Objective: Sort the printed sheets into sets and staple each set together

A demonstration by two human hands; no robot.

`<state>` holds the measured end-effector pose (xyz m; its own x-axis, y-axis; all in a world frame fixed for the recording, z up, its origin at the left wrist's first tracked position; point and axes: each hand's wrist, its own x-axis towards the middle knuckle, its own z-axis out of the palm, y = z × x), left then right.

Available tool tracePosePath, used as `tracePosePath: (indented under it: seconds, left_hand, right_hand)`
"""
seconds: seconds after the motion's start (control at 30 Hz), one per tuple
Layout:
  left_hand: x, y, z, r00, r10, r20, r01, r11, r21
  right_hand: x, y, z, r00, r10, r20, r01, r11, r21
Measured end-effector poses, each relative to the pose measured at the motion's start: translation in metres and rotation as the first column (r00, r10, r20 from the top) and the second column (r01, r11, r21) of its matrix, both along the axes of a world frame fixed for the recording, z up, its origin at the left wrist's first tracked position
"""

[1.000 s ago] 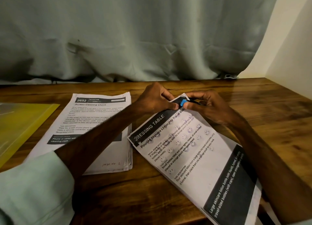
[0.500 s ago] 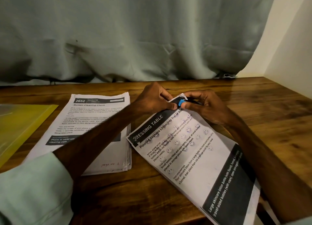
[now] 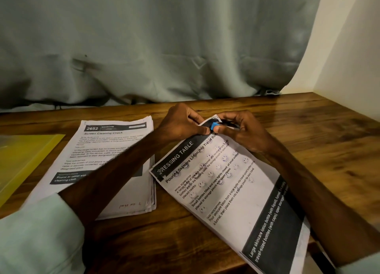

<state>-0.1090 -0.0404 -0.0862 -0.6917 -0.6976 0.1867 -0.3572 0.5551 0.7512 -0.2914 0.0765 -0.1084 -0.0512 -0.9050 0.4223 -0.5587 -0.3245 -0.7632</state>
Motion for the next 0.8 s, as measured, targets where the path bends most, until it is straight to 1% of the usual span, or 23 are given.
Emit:
tracePosePath:
  seconds: [0.33, 0.43, 0.53, 0.63, 0.7, 0.8]
  left_hand:
    - [0.0, -0.002, -0.002, 1.0, -0.006, -0.031, 0.007, 1.0, 0.017]
    - [0.002, -0.003, 0.0, 0.999, -0.044, -0.024, 0.044, 0.999, 0.011]
    - [0.004, -0.004, 0.006, 0.992, -0.13, -0.001, 0.13, 0.991, -0.035]
    - [0.002, -0.003, 0.004, 0.984, -0.174, -0.045, 0.17, 0.983, -0.075]
    - [-0.001, 0.001, -0.002, 0.98, -0.191, -0.054, 0.18, 0.97, -0.161]
    - [-0.006, 0.007, -0.01, 0.962, -0.265, -0.067, 0.238, 0.933, -0.271]
  right_hand:
    - [-0.001, -0.004, -0.002, 0.998, -0.047, -0.044, 0.047, 0.999, -0.013]
    - [-0.001, -0.004, -0.002, 0.998, -0.046, -0.046, 0.045, 0.999, -0.021]
    - [-0.001, -0.004, -0.001, 0.998, -0.052, -0.045, 0.051, 0.998, -0.031]
    - [-0.001, -0.005, -0.002, 0.998, -0.042, -0.055, 0.039, 0.998, -0.039]
    - [0.0, -0.005, -0.003, 0.997, -0.031, -0.068, 0.028, 0.998, -0.048]
    - [0.0, -0.007, -0.005, 0.996, -0.025, -0.083, 0.02, 0.998, -0.066]
